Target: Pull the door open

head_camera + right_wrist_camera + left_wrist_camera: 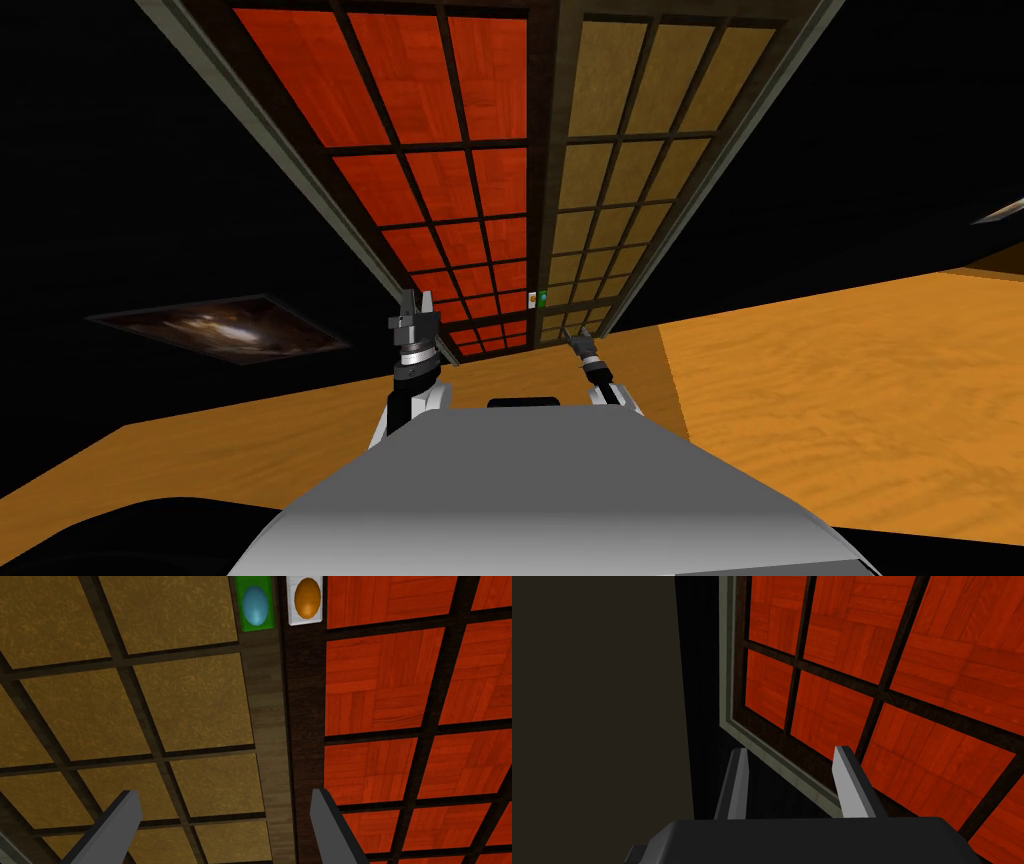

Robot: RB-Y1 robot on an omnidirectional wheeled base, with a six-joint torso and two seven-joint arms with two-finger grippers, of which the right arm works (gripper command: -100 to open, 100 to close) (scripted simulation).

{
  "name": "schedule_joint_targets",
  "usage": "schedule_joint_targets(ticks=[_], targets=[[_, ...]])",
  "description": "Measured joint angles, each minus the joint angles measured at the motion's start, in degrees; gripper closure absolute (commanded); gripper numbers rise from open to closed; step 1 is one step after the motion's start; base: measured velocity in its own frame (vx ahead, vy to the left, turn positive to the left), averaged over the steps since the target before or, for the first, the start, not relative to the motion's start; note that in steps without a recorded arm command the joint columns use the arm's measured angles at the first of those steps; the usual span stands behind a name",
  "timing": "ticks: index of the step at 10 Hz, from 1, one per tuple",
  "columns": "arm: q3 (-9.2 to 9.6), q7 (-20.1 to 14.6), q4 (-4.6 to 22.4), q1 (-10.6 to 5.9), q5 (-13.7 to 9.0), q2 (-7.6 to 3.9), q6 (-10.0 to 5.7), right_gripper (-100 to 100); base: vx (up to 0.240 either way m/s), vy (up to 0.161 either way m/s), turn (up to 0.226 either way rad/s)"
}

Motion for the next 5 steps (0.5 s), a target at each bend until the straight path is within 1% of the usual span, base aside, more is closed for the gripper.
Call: schedule_joint_targets(ticks=[3, 4, 5], targets=[[-0.68, 2.8, 3.6, -1.35, 1.5, 0.59, -1.18, -100, 0.1, 0.005, -0.024], [-1.01, 3.9, 5.3, -2.06, 1.8, 0.78, -1.74, -100, 0.14, 0.024, -0.036], [-1.15, 4.9, 6.2, -2.35, 2.6, 1.1, -1.96, -100, 0.126, 0.01, -0.034]])
